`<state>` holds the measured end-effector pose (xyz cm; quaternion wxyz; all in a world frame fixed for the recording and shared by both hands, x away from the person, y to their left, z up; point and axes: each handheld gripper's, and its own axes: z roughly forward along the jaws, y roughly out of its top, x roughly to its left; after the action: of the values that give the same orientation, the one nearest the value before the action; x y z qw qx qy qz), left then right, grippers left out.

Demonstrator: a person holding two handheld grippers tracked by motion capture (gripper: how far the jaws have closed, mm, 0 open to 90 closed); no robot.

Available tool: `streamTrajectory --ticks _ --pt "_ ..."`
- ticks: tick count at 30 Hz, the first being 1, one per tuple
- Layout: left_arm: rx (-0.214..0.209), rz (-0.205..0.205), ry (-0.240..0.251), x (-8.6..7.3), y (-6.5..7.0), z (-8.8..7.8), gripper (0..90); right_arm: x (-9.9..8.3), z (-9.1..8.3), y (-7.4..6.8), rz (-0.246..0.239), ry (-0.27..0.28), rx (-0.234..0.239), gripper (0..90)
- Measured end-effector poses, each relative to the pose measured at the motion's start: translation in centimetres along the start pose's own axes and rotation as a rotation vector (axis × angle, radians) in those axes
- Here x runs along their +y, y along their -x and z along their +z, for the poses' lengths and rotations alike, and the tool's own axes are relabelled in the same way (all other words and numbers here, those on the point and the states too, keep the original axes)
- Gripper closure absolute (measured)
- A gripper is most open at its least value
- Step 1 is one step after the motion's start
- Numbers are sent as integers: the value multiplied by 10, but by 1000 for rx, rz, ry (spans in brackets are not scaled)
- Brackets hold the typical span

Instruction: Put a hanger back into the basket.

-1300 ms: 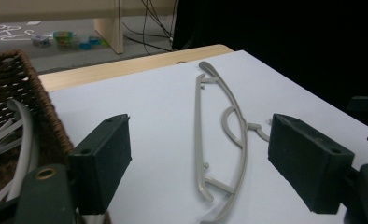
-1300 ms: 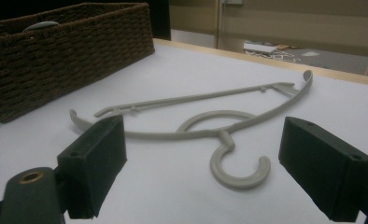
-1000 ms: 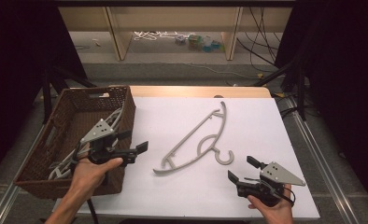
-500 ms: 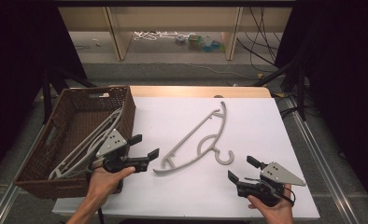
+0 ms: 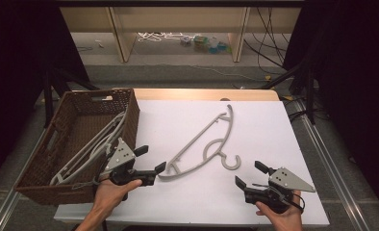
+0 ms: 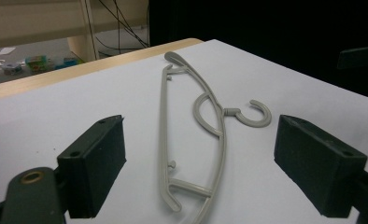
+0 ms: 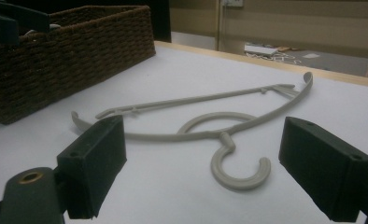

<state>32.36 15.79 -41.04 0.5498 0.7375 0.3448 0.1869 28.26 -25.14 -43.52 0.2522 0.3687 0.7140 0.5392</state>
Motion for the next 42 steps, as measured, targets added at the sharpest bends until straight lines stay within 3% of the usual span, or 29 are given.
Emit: streamTrajectory --ticks 1,2,3,4,11,22,28,32,38,41,42 --pt "-7 -15 5 -1 1 2 162 0 0 0 0 1 1 158" --pt "-6 1 -5 -1 0 2 162 0 -1 0 -2 -3 -4 158" --pt "-6 -12 -8 -1 2 3 162 0 0 0 -1 1 -5 158" --pt "-9 6 -11 -1 2 3 162 0 0 0 -3 5 -7 158" --pt "-30 10 -30 -1 10 13 162 0 0 0 -1 2 -1 158" --pt "-90 74 -113 3 26 43 162 0 0 -2 -4 -1 8 158" --pt "-102 80 -138 6 27 58 162 1 -2 -5 17 -32 6 158" --pt "-114 88 -160 7 29 66 162 1 -1 -5 22 -21 6 158" --pt "-151 114 -235 4 30 89 164 1 -1 -6 22 -33 10 158" --pt "-153 104 -271 3 30 100 164 1 -1 -5 17 -34 7 158" --pt "-157 128 -296 3 29 103 164 1 -1 -5 18 -31 7 158"
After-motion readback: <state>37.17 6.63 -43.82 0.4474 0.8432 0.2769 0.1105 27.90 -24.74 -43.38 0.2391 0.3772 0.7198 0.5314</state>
